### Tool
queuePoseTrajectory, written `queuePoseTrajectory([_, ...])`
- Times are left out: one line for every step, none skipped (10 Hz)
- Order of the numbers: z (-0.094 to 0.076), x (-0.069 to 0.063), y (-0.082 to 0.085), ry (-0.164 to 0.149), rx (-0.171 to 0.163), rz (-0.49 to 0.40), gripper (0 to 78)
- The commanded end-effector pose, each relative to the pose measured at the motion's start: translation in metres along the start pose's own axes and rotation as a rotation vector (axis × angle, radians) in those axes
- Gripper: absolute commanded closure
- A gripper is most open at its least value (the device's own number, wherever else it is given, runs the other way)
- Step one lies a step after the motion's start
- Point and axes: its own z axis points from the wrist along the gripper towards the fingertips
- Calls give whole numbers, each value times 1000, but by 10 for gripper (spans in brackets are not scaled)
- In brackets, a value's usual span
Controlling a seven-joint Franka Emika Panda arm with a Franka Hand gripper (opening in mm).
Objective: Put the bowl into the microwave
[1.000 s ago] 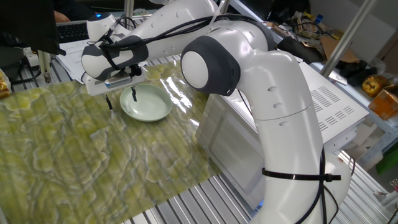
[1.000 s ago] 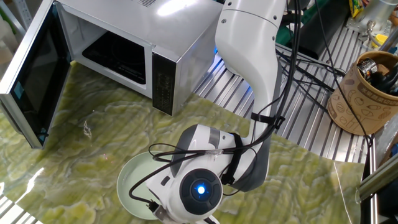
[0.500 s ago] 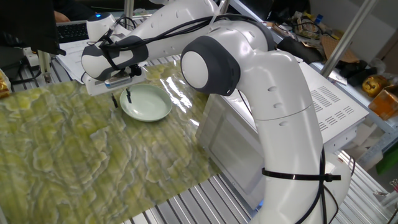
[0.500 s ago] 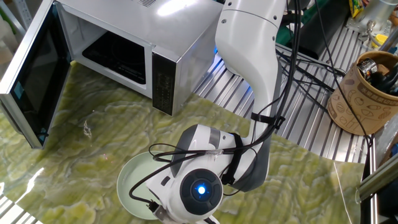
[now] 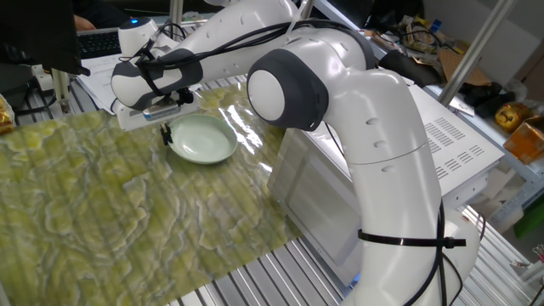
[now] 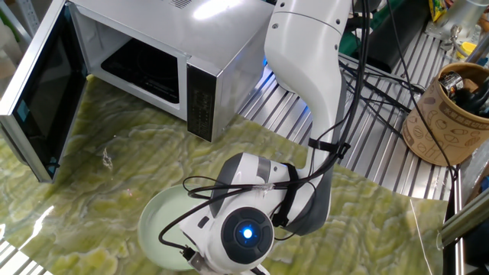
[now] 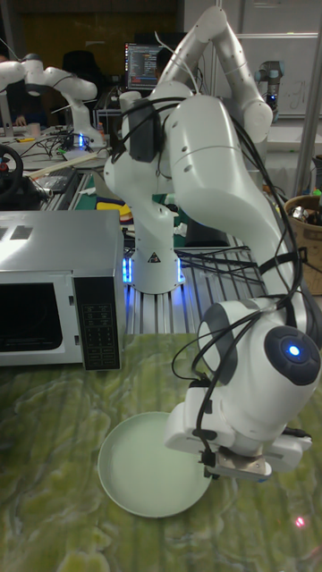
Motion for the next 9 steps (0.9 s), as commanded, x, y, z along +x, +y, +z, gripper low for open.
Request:
queuePoseTrajectory([-2, -1, 0, -3, 3, 1, 762])
queuePoseTrajectory([-5, 0, -2, -28, 55, 28, 762])
queuePoseTrajectory([-6, 0, -3, -26, 64, 30, 762])
queuePoseTrajectory([-8, 1, -4, -26, 85, 37, 762])
queuePoseTrajectory([-10, 1, -4, -23, 88, 43, 762])
queuePoseTrajectory([-11, 1, -5, -21, 89, 45, 762])
queuePoseTrajectory([-18, 1, -8, -16, 108, 54, 762])
queuePoseTrajectory([-22, 2, -13, -10, 123, 64, 762])
queuePoseTrajectory([-25, 2, -15, -6, 130, 66, 762])
